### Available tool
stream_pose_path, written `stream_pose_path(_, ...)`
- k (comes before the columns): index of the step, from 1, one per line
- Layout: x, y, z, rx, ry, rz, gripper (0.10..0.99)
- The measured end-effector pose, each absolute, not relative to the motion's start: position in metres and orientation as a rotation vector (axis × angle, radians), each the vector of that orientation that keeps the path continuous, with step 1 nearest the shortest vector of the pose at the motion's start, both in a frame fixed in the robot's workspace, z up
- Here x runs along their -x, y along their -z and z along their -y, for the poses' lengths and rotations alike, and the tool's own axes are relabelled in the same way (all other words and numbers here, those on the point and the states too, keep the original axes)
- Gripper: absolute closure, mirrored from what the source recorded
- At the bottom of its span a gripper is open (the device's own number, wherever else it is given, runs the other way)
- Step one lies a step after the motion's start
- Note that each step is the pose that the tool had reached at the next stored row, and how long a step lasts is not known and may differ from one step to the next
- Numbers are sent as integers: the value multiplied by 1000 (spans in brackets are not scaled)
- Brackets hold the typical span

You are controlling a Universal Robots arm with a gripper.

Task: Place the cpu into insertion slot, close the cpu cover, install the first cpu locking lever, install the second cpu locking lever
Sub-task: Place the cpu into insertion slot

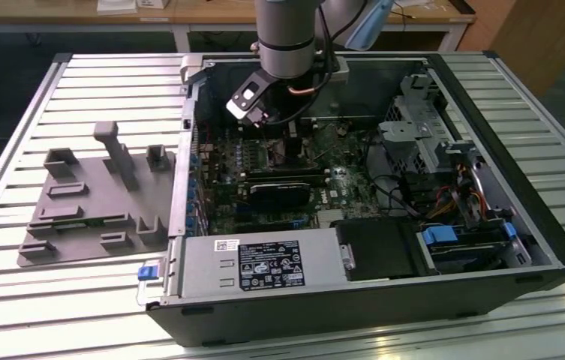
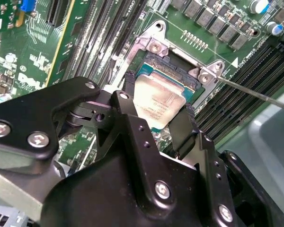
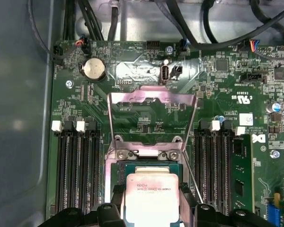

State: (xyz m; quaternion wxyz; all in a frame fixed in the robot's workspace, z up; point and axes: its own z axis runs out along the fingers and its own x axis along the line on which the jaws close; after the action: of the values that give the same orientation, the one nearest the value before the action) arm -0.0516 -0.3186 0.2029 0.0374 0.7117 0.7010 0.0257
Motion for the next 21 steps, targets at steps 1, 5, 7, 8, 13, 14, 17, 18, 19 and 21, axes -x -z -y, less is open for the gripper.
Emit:
stream_pose_path(1,52,-202,318,-2184,-79,-2151,549)
stream_pose_path(5,54,-198,317,-2184,-79,-2151,549)
stream_pose_path(7,54,-196,316,-2184,-79,-2151,549)
stream_pose_path(8,54,-195,316,-2184,-79,-2151,549)
stream_pose_path(13,54,-194,316,-2184,-79,-2151,549)
stream_pose_path(14,54,-194,316,-2184,-79,-2151,549)
stream_pose_path(17,54,-194,316,-2184,-79,-2151,549)
stream_pose_path(18,54,-194,316,-2184,-79,-2151,549)
stream_pose_path(19,54,-194,316,-2184,-79,-2151,537)
stream_pose_path(21,54,-194,316,-2184,-79,-2151,478)
